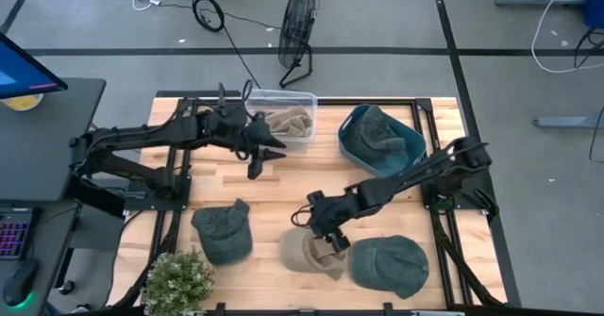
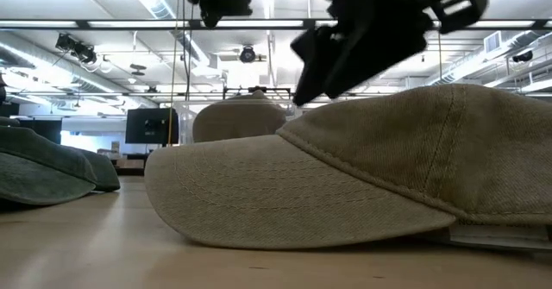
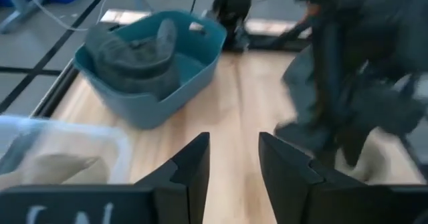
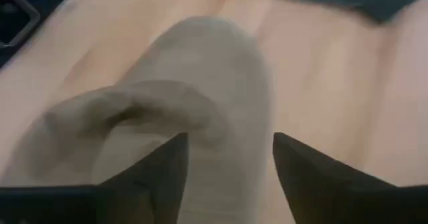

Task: Pick & Place hat
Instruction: Put the brown cap into the transparent bin

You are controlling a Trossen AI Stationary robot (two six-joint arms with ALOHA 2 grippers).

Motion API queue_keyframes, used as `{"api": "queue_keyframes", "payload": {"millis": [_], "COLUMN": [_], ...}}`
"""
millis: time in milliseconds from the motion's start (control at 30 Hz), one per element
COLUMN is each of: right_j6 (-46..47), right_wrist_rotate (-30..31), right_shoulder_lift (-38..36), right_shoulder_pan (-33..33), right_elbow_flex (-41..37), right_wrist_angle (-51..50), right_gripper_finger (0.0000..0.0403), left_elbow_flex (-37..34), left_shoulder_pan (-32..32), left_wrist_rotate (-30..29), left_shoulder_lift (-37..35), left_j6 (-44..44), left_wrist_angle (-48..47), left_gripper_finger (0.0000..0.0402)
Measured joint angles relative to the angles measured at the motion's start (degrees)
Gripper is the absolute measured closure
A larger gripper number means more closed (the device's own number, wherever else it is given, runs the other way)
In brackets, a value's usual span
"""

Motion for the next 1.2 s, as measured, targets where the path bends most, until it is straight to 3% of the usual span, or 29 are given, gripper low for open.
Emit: {"api": "queue_keyframes", "payload": {"millis": [67, 233, 500, 633, 800, 867, 1033, 1200], "right_j6": [1.3, 0.7, -1.4, -3.0, 0.6, 2.8, 5.4, -0.8], "right_wrist_rotate": [-2.8, -2.8, 5.2, 6.9, 7.2, 7.8, 18.7, 39.5], "right_shoulder_lift": [1.5, 4.4, 9.1, 9.9, 9.1, 8.3, 3.4, -5.6], "right_shoulder_pan": [0.0, -0.2, -1.0, -1.1, -1.4, -1.5, -1.4, -3.3], "right_elbow_flex": [0.0, 0.0, 0.0, 0.0, 0.0, 0.0, -0.1, -0.1], "right_wrist_angle": [1.2, 2.1, 3.2, 3.5, 3.6, 3.0, 1.9, 1.7], "right_gripper_finger": [0.017, 0.0166, 0.0192, 0.025, 0.0371, 0.0387, 0.0373, 0.0389], "left_elbow_flex": [0.0, 0.0, 0.0, 0.0, 0.0, 0.0, 0.0, 0.0], "left_shoulder_pan": [-1.2, -3.8, -9.6, -13.8, -19.4, -21.4, -25.6, -28.5], "left_wrist_rotate": [0.0, 0.0, 0.0, 0.0, 0.0, -0.3, -5.9, -12.3], "left_shoulder_lift": [0.0, 0.1, 0.1, 0.3, 0.3, 0.3, 0.3, 0.3], "left_j6": [-0.9, -1.0, -6.9, -11.6, -16.1, -18.3, -24.6, -24.7], "left_wrist_angle": [0.8, 2.2, 1.4, -1.8, -7.4, -9.4, -11.2, -11.6], "left_gripper_finger": [0.0265, 0.0264, 0.0264, 0.0264, 0.0264, 0.0264, 0.0264, 0.0264]}}
